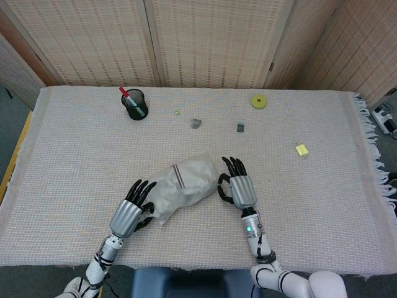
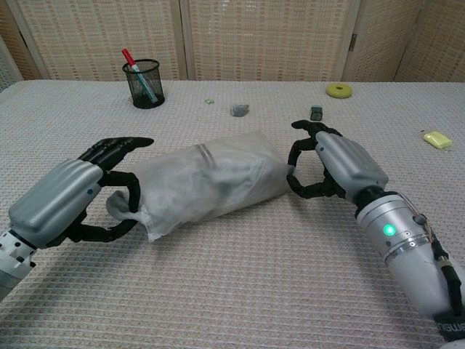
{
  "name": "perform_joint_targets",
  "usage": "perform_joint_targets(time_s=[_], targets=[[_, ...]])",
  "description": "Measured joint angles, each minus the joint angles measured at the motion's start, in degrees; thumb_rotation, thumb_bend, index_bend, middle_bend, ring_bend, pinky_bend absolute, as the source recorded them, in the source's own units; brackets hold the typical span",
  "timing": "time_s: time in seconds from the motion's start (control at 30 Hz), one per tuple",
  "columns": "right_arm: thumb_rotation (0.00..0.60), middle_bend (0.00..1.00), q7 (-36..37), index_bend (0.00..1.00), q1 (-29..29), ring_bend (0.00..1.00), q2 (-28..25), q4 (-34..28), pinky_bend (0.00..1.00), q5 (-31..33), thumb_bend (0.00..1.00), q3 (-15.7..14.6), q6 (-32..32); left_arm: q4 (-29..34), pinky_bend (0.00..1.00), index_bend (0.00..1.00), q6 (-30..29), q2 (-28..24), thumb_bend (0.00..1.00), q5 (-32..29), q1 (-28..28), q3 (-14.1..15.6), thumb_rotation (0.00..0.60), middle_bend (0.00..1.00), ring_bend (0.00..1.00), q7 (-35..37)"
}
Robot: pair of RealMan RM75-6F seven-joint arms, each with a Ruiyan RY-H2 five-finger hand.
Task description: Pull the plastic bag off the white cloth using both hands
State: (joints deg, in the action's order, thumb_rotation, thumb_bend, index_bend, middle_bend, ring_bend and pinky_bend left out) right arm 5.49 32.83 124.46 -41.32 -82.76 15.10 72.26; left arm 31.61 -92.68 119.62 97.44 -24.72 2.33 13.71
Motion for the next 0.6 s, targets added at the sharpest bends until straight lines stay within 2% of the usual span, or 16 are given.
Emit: perform_joint_targets(time_s=[0.33, 0.6], targets=[[0.6, 0.11, -1.83, 0.66, -0.17, 0.0, -0.5, 0.43, 0.0, 0.44, 0.5, -0.5, 1.4, 0.19, 0.09, 0.73, 0.06, -1.85, 0.6, -0.95, -0.78, -1.39, 0.6, 0.12, 0.0, 0.37], [0.6, 0.12, -2.87, 0.67, -2.64, 0.0, -7.13, -2.67, 0.0, 0.43, 0.5, -0.98, 3.97, -3.31, 0.09, 0.73, 0.87, -3.95, 0.6, -2.58, -1.01, -2.7, 0.6, 0.12, 0.0, 2.48]])
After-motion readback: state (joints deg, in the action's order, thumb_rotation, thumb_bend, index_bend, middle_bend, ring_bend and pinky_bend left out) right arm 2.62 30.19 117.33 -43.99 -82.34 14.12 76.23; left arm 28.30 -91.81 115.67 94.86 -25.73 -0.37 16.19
